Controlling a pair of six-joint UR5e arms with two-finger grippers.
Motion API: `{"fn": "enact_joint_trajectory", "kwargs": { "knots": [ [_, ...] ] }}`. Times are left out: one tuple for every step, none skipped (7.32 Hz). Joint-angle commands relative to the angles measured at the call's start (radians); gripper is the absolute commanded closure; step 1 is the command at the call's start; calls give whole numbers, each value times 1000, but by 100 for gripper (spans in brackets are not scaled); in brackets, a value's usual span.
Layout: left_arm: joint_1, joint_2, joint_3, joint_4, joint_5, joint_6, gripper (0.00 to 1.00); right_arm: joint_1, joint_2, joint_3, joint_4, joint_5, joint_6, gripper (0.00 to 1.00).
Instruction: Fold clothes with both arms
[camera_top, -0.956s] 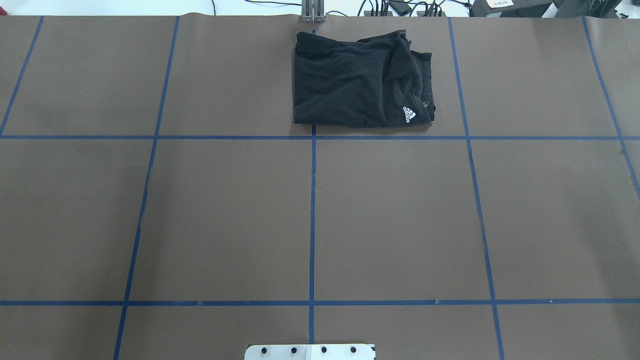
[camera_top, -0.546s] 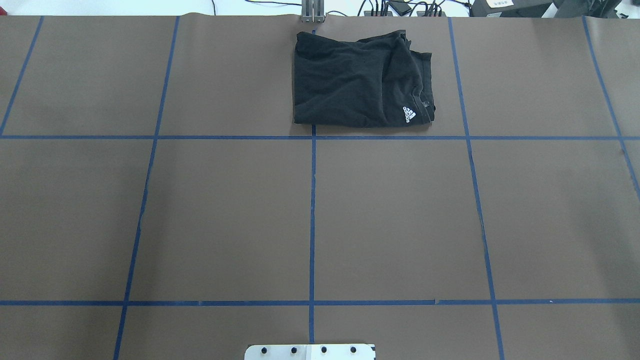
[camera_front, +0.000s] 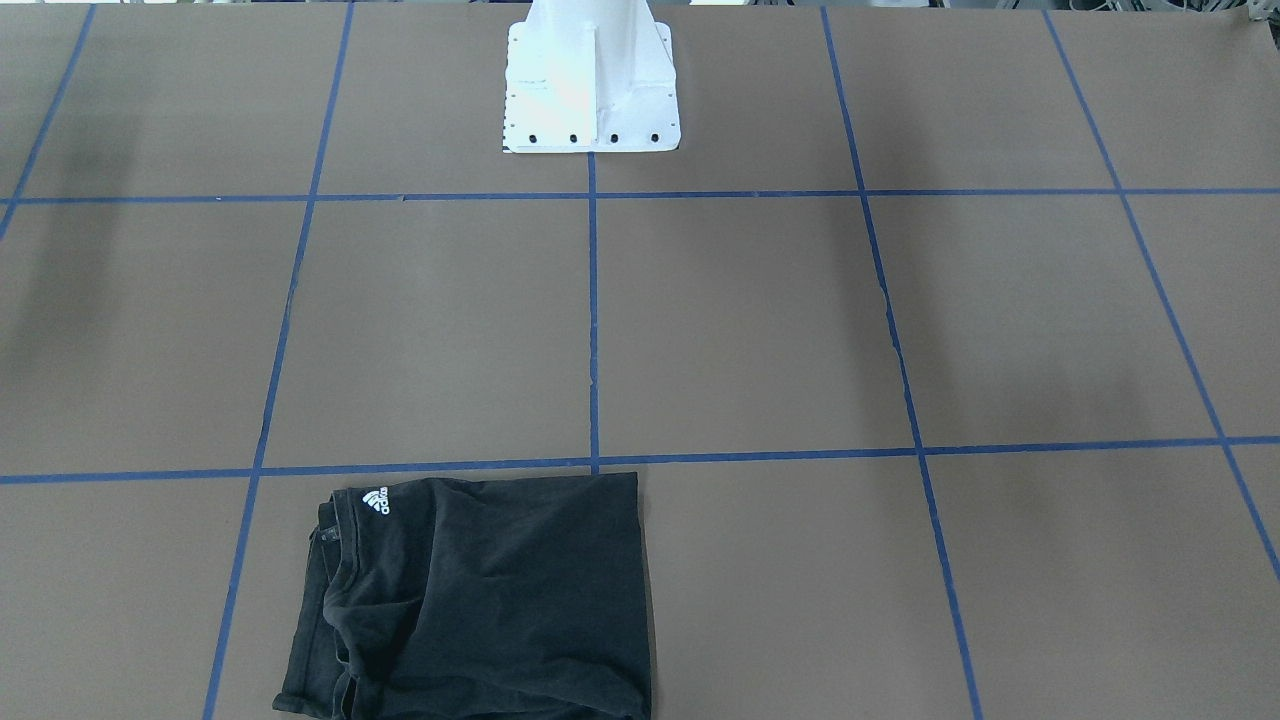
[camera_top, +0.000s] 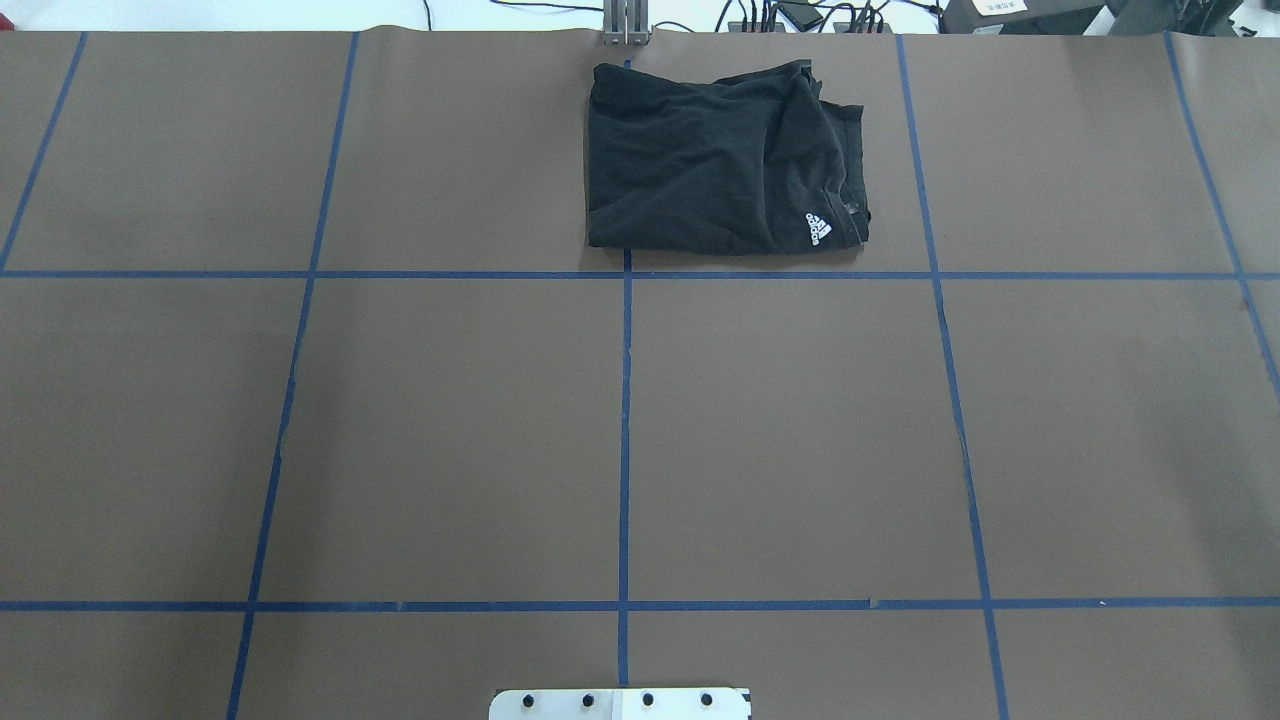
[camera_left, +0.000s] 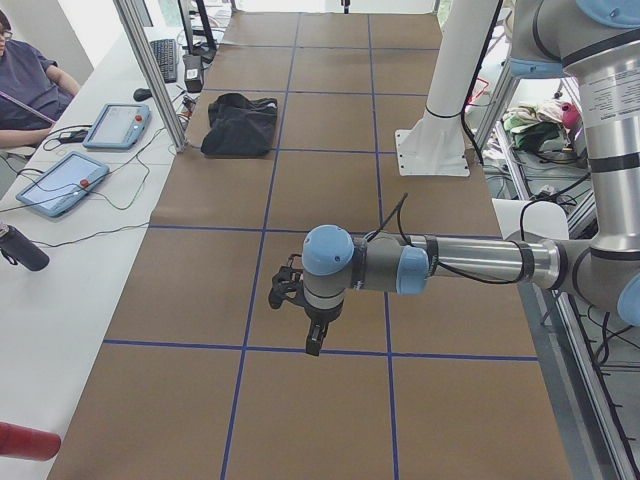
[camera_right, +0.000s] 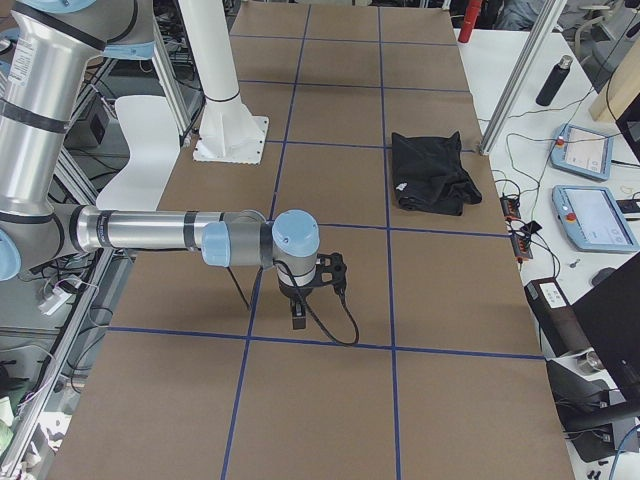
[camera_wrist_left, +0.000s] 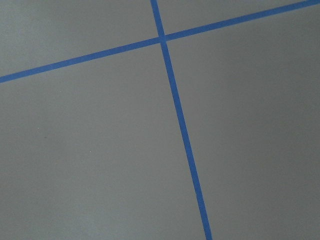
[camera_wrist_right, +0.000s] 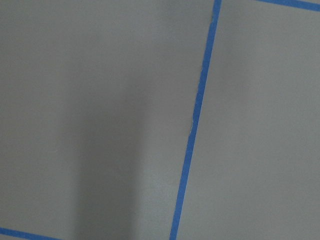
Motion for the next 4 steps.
{"fn": "enact_joint_trajectory", "kwargs": {
  "knots": [
    [0, 0, -7, 0, 0, 0, 0, 0, 0, 0, 0, 0, 0, 0],
    [0, -1, -15, 0, 0, -3, 0, 0, 0, -1, 0, 0, 0, 0],
    [0, 0, -21, 2, 2, -5, 0, 0, 0, -1, 0, 0, 0, 0],
    [0, -1, -23, 2, 2, -5, 0, 0, 0, -1, 0, 0, 0, 0]
  ]
}}
